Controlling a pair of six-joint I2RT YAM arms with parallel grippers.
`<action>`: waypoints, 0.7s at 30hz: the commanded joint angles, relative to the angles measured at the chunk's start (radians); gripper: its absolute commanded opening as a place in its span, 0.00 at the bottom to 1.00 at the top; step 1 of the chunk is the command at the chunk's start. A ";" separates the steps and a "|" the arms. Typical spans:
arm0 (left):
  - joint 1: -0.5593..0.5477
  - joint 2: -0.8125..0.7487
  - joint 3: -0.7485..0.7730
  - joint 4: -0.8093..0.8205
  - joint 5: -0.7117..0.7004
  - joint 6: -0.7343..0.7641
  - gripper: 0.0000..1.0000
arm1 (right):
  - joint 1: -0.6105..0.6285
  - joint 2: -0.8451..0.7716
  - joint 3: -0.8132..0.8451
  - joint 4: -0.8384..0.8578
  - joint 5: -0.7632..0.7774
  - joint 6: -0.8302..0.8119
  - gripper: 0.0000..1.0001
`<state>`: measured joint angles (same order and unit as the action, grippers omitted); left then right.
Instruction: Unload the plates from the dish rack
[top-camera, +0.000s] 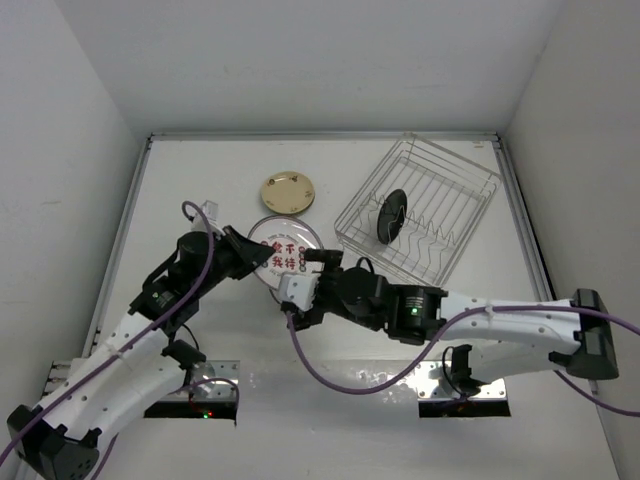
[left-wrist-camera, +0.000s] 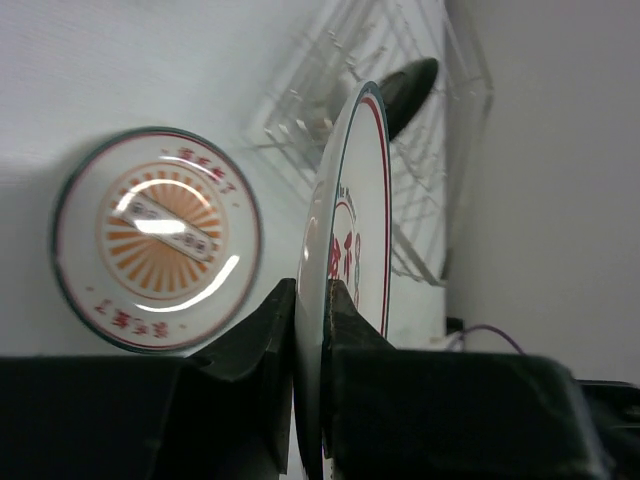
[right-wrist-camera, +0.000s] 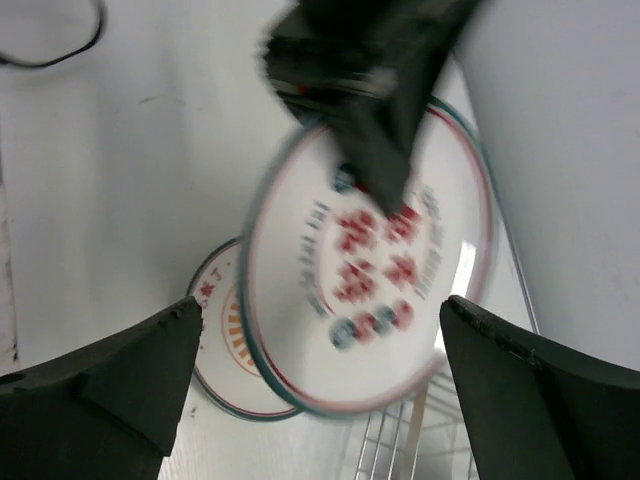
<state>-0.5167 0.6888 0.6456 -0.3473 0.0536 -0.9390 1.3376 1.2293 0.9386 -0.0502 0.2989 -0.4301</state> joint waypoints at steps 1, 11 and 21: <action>-0.006 -0.025 -0.049 0.004 -0.110 0.075 0.00 | 0.000 -0.118 -0.052 0.226 0.233 0.171 0.99; -0.006 0.176 -0.215 0.226 -0.011 0.072 0.00 | -0.318 -0.171 0.129 -0.262 0.550 0.726 0.99; -0.006 0.330 -0.221 0.330 0.014 0.072 0.75 | -0.475 -0.119 0.123 -0.306 0.522 0.735 0.99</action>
<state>-0.5175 0.9958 0.3973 -0.1104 0.0471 -0.8665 0.9260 1.0790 1.0344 -0.3164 0.8158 0.2558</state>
